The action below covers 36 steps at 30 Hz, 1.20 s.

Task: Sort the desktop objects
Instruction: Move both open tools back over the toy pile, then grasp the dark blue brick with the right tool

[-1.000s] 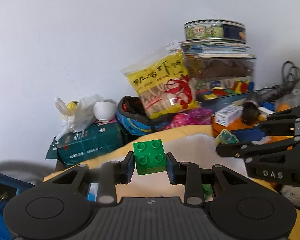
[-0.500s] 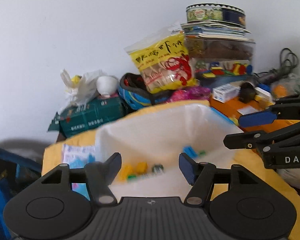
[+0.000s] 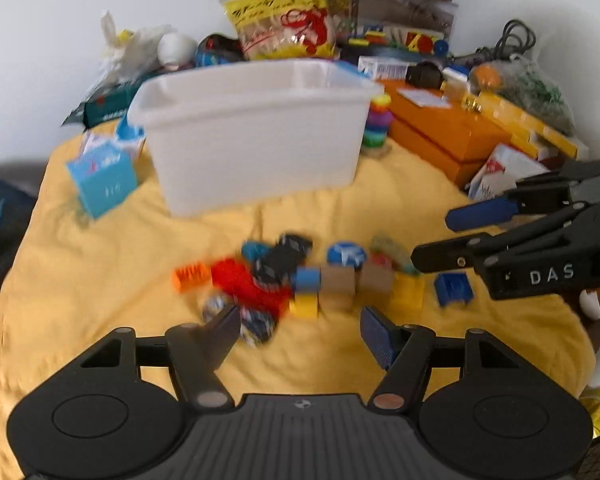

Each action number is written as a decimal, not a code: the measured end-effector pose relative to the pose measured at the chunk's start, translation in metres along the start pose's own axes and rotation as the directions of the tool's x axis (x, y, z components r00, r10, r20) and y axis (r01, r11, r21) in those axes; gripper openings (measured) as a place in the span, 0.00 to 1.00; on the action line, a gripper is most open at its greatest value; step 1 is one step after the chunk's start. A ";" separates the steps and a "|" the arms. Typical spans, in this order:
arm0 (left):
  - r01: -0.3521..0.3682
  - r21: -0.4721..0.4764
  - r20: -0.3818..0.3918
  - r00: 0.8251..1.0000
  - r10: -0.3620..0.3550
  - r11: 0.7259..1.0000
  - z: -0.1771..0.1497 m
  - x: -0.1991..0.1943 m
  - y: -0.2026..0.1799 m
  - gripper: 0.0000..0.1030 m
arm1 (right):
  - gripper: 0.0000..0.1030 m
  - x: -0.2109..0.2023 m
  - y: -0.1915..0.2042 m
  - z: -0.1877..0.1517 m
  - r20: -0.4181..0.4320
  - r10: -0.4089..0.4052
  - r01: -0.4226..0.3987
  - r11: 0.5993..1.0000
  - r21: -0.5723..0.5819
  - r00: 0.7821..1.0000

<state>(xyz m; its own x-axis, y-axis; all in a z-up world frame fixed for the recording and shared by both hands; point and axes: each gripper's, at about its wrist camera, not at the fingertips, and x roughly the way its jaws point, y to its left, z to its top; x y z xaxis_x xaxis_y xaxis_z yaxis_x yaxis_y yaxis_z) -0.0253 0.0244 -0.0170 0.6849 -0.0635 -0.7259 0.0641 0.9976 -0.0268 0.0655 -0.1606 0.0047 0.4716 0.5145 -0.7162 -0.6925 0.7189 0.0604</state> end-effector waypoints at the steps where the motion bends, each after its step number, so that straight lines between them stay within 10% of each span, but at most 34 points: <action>1: 0.006 0.009 -0.009 1.000 -0.006 1.000 -0.004 0.001 -0.003 0.68 | 0.55 0.002 0.001 -0.006 -0.010 0.000 0.000 1.000 0.012 1.000; 36: 0.131 0.126 -0.078 0.990 -0.122 0.983 -0.013 0.029 -0.056 0.57 | 0.40 0.022 -0.008 -0.067 -0.056 -0.120 0.104 0.967 -0.231 0.991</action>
<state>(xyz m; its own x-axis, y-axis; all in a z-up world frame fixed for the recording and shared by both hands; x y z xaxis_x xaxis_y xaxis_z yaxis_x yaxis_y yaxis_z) -0.0182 -0.0332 -0.0455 0.6136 -0.1821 -0.7683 0.2442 0.9691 -0.0347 0.0448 -0.1861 -0.0583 0.5201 0.3979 -0.7558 -0.7468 0.6412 -0.1764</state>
